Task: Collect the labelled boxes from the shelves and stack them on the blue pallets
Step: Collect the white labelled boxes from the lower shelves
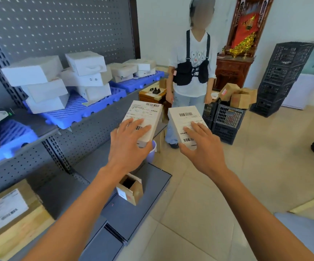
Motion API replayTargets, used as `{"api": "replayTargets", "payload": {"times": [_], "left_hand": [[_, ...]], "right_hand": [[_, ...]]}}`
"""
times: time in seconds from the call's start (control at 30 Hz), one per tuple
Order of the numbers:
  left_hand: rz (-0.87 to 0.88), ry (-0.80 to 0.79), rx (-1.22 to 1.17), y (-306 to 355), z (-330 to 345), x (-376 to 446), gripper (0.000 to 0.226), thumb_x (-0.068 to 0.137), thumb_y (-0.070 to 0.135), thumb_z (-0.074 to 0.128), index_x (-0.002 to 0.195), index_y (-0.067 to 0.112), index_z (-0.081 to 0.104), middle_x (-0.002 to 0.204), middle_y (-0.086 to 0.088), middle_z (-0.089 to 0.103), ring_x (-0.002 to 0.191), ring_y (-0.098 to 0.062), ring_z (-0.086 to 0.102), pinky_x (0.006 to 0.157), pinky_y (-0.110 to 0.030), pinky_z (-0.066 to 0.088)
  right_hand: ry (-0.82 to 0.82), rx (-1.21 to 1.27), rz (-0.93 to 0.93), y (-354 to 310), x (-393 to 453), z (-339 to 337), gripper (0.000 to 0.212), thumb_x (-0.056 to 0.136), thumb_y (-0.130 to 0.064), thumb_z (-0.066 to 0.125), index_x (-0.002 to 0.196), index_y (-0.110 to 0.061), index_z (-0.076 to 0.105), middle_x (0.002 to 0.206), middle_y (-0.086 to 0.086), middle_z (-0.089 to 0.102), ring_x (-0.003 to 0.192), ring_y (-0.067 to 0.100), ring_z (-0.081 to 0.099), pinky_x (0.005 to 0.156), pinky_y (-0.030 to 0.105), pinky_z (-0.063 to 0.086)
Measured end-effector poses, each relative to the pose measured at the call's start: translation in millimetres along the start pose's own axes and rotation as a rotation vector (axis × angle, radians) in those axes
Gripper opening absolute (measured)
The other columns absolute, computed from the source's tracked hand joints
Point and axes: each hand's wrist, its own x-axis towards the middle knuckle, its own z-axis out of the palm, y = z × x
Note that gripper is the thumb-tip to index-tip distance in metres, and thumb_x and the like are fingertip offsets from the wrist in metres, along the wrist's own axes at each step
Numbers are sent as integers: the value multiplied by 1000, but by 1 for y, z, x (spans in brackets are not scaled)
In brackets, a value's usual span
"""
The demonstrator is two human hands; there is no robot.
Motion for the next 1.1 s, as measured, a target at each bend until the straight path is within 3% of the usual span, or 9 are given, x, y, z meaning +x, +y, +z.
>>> {"api": "replayTargets", "payload": {"times": [0.2, 0.73, 0.87, 1.1], "left_hand": [[-25, 80, 3, -7, 25, 76, 51, 85, 47, 57, 132, 27, 65, 149, 1, 52, 144, -25, 36, 108, -55, 33], [-139, 200, 87, -61, 57, 256, 53, 88, 48, 52, 135, 27, 63, 151, 1, 49, 143, -25, 33, 105, -55, 33], [-205, 230, 146, -75, 59, 292, 54, 88, 48, 52, 135, 26, 63, 150, 1, 50, 143, -26, 35, 104, -54, 34], [-379, 243, 230, -90, 65, 349, 45, 92, 42, 62, 135, 30, 62, 151, 3, 48, 143, -22, 31, 110, -53, 26]], "right_hand": [[23, 35, -88, 28, 91, 17, 58, 91, -54, 55, 141, -23, 55, 154, 4, 45, 146, 23, 34, 109, 53, 40], [71, 199, -244, 45, 313, 69, 54, 91, -46, 65, 137, -19, 59, 151, 7, 48, 145, 24, 36, 107, 53, 42], [57, 209, -292, 41, 369, 81, 55, 92, -48, 62, 139, -21, 57, 153, 4, 45, 146, 22, 33, 112, 49, 37], [1, 239, -378, 36, 453, 105, 56, 91, -52, 59, 139, -23, 57, 152, 3, 47, 144, 23, 35, 108, 54, 39]]}}
